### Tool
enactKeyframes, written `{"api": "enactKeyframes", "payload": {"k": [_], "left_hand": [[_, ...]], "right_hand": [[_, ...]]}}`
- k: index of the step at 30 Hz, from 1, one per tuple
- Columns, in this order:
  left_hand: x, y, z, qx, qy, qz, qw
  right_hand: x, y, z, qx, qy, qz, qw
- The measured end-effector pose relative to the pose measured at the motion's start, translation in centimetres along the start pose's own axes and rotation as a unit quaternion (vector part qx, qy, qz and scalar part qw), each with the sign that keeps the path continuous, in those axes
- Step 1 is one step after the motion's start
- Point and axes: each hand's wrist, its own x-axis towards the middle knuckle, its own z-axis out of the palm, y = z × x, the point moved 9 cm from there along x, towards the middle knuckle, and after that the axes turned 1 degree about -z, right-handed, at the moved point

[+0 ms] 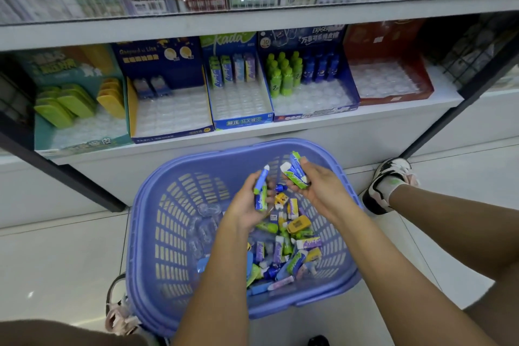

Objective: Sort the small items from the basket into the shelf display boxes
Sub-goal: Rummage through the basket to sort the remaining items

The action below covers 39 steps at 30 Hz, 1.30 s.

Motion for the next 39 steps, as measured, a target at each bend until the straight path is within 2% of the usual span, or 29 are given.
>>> {"api": "enactKeyframes", "payload": {"k": [4,7,10,13,20,27,33,39], "left_hand": [[-1.9,2.2,4.5,-0.102,-0.056,0.081,0.99],[-3.3,2.5,6.1,-0.109,-0.069,0.096,0.987],[-4.5,3.1,6.2,-0.172,-0.071,0.103,0.977],[-5.6,4.8,5.7,-0.202,-0.055,0.111,0.972],[-8.7,9.8,5.3,-0.151,-0.004,0.167,0.974],[-11.3,13.5,3.0,-0.106,0.029,0.232,0.967],[-12.4,15.0,0.5,-0.098,0.047,0.252,0.962],[-12.2,15.1,-0.2,-0.099,0.036,0.239,0.965]], "right_hand": [[-1.2,-2.2,1.7,0.019,0.0,-0.063,0.998],[-1.8,-3.3,3.0,0.001,0.007,-0.082,0.997],[-2.2,-4.8,4.1,0.001,0.001,-0.107,0.994],[-2.3,-6.9,4.5,0.043,-0.018,-0.138,0.989],[0.2,-11.5,3.9,-0.005,0.027,-0.142,0.989],[2.6,-14.5,11.1,-0.068,-0.1,-0.201,0.972],[6.8,-18.1,14.5,-0.268,-0.001,-0.315,0.911],[9.1,-18.9,17.7,-0.414,-0.013,-0.381,0.827]]}}
